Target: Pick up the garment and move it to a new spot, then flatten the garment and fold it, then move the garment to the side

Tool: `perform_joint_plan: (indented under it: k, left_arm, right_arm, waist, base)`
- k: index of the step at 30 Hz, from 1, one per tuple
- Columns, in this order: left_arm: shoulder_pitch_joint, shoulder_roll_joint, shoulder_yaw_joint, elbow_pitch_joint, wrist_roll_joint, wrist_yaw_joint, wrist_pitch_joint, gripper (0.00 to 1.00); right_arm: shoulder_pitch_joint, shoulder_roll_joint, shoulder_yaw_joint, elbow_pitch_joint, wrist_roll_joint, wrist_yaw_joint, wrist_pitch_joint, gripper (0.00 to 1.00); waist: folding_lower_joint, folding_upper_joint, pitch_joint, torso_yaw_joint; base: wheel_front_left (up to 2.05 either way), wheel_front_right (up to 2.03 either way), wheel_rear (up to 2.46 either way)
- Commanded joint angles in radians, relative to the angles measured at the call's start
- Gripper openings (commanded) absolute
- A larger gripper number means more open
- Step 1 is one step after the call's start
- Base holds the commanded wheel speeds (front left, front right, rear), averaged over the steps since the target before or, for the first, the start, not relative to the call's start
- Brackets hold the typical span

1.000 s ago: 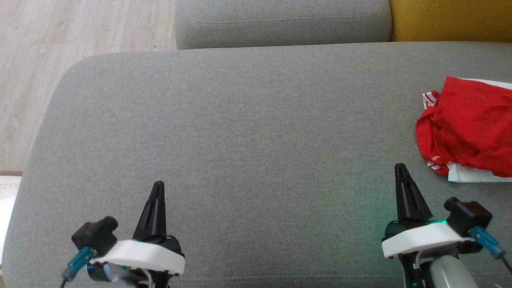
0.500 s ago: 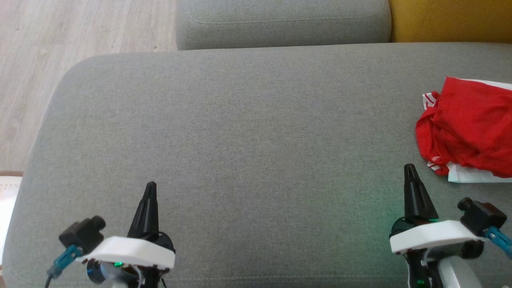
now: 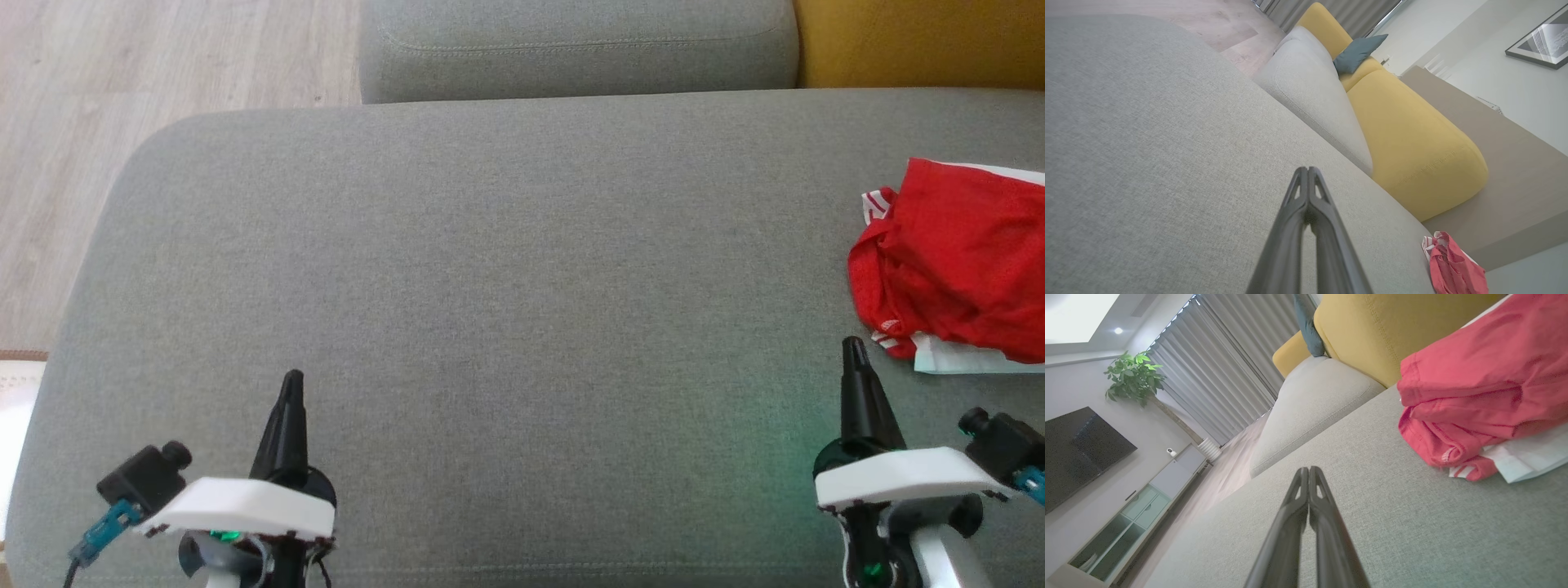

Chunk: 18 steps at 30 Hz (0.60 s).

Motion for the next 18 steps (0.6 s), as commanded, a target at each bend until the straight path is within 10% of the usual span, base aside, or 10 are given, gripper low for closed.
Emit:
perform_joint_plan:
  k: [1,18]
  left_arm:
    - [-0.056,0.013,0.022,-0.027,-0.024,-0.009,0.006,0.00]
    - [-0.072,0.017,0.061,-0.006,-0.194,-0.027,0.052,0.00]
  right_arm:
    - [-0.052,-0.018,0.000,-0.033,0.030,0.000,0.005,0.00]
    - [-0.056,-0.022,-0.021,-0.032,0.230,0.000,0.050,0.00]
  waist:
    - [0.0000,0.0000,0.000,0.000]
    - [0.0000,0.0000,-0.003,0.001]
  base:
    - [0.00,0.00,0.00]
    - [0.00,0.00,0.00]
